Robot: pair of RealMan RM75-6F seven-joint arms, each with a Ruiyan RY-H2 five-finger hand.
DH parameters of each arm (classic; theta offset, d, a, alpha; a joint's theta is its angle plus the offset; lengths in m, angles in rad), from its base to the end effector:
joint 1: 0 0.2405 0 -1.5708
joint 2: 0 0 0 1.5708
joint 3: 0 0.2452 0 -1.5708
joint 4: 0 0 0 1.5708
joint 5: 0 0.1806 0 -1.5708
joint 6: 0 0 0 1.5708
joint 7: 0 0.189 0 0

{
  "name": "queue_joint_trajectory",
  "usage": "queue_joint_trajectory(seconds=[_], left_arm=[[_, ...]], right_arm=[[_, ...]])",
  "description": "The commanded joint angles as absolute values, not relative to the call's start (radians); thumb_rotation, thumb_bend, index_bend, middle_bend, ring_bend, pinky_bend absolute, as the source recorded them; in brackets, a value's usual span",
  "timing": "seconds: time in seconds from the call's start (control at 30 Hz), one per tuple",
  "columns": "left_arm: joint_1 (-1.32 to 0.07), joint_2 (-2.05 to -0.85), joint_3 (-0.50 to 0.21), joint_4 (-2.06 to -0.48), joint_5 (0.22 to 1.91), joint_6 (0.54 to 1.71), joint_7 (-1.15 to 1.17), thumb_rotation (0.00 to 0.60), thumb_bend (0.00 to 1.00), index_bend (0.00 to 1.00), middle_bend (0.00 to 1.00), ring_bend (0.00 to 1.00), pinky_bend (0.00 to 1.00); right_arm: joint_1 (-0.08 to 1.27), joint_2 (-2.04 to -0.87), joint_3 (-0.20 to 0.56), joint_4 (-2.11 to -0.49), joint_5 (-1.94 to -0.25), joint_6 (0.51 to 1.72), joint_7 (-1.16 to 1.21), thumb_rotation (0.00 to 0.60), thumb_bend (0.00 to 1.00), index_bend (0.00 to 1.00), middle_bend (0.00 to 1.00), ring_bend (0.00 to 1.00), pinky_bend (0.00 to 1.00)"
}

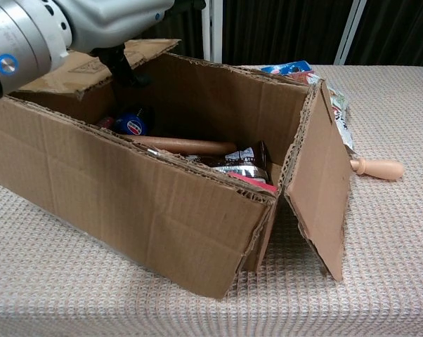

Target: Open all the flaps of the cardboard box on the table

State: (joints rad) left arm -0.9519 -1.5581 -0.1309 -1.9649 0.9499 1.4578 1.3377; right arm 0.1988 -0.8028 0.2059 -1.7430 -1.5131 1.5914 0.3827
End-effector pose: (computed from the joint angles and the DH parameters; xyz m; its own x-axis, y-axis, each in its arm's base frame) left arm -0.0097 0.3260 0.0374 0.7889 -0.2188 0.5742 0.4655 -0.3973 -0.7909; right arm -0.2066 -0.2667 0.3011 0.1486 0.2478 0.9574 -0.9436 -0.2542 0.2122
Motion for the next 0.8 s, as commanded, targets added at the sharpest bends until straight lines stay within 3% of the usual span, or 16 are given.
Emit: queue_joint_trajectory(seconds=[0.03, 0.57, 0.8], left_arm=[[-0.948, -1.541, -0.131, -1.989, 0.951, 1.490, 1.382, 0.600, 0.27, 0.00, 0.00, 0.05, 0.15], [-0.906, -1.388, -0.186, -1.981, 0.999, 1.570, 1.382, 0.600, 0.28, 0.00, 0.00, 0.05, 0.15], [-0.863, -1.312, -0.168, -1.908, 1.017, 1.565, 1.349, 0.600, 0.28, 0.00, 0.00, 0.05, 0.15]], right_arm=[[0.197, -0.802, 0.208, -1.748, -1.517, 1.594, 0.378, 0.600, 0.77, 0.00, 0.00, 0.00, 0.00], [0.192, -0.788, 0.218, -1.783, -1.525, 1.595, 0.356, 0.600, 0.77, 0.00, 0.00, 0.00, 0.00], [0.196, -0.790, 0.220, -1.799, -1.532, 1.587, 0.337, 0.600, 0.77, 0.00, 0.00, 0.00, 0.00]])
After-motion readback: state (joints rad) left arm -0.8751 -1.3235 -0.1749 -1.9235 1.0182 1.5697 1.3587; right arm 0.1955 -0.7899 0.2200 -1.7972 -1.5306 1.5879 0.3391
